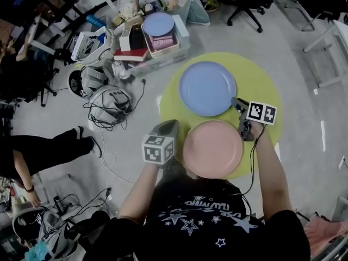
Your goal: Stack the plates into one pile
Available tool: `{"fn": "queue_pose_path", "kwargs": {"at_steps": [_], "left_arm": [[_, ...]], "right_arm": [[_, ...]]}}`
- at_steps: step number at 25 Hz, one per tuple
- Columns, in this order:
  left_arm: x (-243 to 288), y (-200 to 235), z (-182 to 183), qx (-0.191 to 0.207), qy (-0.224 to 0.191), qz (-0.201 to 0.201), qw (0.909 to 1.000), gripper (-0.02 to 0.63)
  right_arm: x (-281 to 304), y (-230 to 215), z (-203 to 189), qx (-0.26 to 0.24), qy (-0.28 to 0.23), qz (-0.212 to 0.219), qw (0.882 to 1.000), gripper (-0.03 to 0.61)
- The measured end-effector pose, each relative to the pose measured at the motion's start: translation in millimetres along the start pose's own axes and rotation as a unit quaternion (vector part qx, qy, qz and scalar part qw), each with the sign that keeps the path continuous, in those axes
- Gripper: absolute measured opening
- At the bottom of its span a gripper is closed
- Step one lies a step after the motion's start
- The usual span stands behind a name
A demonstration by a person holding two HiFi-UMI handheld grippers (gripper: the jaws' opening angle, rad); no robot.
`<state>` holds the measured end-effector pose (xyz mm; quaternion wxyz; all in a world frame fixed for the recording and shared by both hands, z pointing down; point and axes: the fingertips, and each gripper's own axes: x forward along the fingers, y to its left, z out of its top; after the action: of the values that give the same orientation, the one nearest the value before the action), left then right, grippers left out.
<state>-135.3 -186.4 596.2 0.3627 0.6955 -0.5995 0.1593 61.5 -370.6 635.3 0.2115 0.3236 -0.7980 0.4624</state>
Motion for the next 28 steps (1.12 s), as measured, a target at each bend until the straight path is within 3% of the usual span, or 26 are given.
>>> {"fn": "queue_pose_path", "kwargs": {"at_steps": [7, 13, 17, 28], "left_arm": [[-2.6, 0.4, 2.8, -0.003, -0.004, 0.003, 1.0000, 0.025], [-6.7, 13.2, -3.5, -0.012, 0.002, 0.014, 0.9998, 0.025], [-9.4, 19.1, -4.0, -0.014, 0.005, 0.015, 0.9998, 0.025], [-15.6, 25.1, -3.5, -0.011, 0.010, 0.005, 0.9999, 0.025]], "right_arm": [[20.1, 3.4, -2.0, 0.012, 0.020, 0.004, 1.000, 0.140], [34.6, 2.0, -3.9, 0.016, 0.025, -0.023, 0.999, 0.135], [37.8, 0.5, -4.4, 0.013, 0.034, -0.051, 0.998, 0.080], [23.0, 5.0, 28.1, 0.002, -0.027, -0.093, 0.995, 0.026]]}}
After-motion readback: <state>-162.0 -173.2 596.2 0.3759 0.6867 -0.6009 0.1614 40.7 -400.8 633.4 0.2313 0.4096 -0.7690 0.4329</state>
